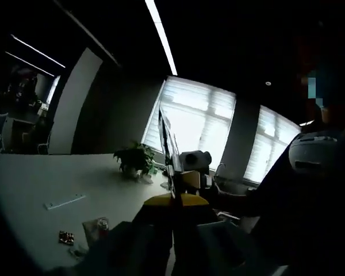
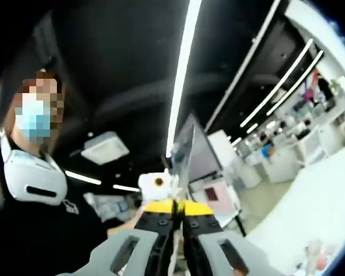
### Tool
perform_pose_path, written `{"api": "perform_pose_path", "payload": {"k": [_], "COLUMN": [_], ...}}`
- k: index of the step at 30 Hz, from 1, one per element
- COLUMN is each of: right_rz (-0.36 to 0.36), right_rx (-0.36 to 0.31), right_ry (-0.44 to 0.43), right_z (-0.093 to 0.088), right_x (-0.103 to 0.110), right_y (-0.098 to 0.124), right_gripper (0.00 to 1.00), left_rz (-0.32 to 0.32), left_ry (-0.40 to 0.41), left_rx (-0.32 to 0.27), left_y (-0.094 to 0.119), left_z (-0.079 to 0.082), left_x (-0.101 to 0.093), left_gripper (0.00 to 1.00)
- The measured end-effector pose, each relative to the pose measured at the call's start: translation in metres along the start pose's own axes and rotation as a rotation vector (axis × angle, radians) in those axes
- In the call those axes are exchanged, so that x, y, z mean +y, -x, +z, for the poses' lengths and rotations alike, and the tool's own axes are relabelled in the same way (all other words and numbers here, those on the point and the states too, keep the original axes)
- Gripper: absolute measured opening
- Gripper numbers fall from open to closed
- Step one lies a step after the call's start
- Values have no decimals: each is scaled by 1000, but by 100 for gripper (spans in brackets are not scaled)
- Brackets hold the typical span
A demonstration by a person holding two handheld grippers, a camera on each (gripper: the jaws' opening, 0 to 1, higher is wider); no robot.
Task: Arrange the skincare products in the storage area until every visible bottle or jar stands upright without overlapping.
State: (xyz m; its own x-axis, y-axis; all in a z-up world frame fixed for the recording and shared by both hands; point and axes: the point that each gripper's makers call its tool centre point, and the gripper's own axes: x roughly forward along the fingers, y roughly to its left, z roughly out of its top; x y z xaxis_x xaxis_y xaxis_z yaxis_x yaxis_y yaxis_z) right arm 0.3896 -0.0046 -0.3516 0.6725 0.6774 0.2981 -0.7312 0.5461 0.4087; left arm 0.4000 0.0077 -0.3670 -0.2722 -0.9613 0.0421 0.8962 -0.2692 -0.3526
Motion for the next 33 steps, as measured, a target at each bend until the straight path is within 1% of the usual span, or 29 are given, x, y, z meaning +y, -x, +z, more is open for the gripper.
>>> {"api": "perform_pose_path", "payload": {"k": [2, 3, 4, 5, 6, 7, 8, 10, 12, 13, 14, 16, 19, 21, 22, 24, 26, 27, 28, 29, 30, 31, 32, 33], "right_rz": [-3, 5, -1, -11, -22, -28, -40, -47, -46, -46, -48, -61, -79, -76, -79, -86, -99, -106, -112, -104, -106, -116, -138, -148], "right_rx": [7, 23, 31, 36, 45, 51, 58, 60, 63, 67, 83, 122, 149, 161, 163, 173, 184, 184, 183, 172, 171, 172, 181, 184], "right_ry": [-32, -77, -89, -86, -75, -73, -80, -102, -126, -122, -114, -138, -180, -206, -206, -213, -236, -260, -265, -276, -267, -241, -219, -215], "right_z": [-2, -4, -5, -6, -8, -10, -12, -13, -15, -16, -19, -26, -35, -41, -43, -49, -55, -58, -60, -62, -64, -67, -73, -78], "right_x": [0, 1, 0, -1, -3, -3, -5, -5, -3, -2, -1, -2, -9, -6, -6, -6, -7, -8, -9, -7, -6, -7, -10, -11], "right_y": [-1, -2, -2, -3, -3, -3, -3, -3, -3, -3, -2, -1, 1, 2, 1, 1, 2, 2, 3, 2, 2, 3, 4, 5], "right_gripper": [0, 0, 0, 0, 0, 0, 0, 0, 0, 0, 0, 0, 0, 0, 0, 0, 0, 0, 0, 0, 0, 0, 0, 0], "left_rz": [3, 6, -5, -16, -17, -11, -10, -2, 27, 45, 57, 70, 89, 104, 112, 123, 129, 138, 119, 125, 129, 132, 148, 152], "left_ry": [3, 6, 10, 31, 58, 84, 84, 80, 87, 90, 90, 93, 134, 170, 186, 222, 232, 245, 282, 292, 295, 322, 334, 340], "left_rx": [-5, -8, -4, 0, 4, 1, 1, 0, -10, -21, -28, -35, -52, -62, -69, -81, -91, -108, -137, -148, -144, -142, -134, -131], "left_y": [1, 2, 3, 3, 4, 5, 5, 9, 13, 16, 17, 21, 26, 30, 31, 33, 36, 38, 39, 40, 42, 43, 44, 45], "left_z": [-1, -2, -4, -6, -8, -10, -11, -16, -18, -19, -20, -25, -32, -38, -41, -47, -51, -50, -49, -50, -55, -59, -65, -69], "left_x": [1, 1, -1, -4, -3, -2, -1, 0, 4, 5, 6, 6, 10, 11, 12, 14, 15, 17, 13, 13, 13, 13, 15, 16], "left_gripper": [1, 3, 9, 18, 27, 34, 34, 27, 27, 27, 26, 21, 14, 9, 6, 5, 3, 2, 0, 0, 0, 0, 0, 0]}}
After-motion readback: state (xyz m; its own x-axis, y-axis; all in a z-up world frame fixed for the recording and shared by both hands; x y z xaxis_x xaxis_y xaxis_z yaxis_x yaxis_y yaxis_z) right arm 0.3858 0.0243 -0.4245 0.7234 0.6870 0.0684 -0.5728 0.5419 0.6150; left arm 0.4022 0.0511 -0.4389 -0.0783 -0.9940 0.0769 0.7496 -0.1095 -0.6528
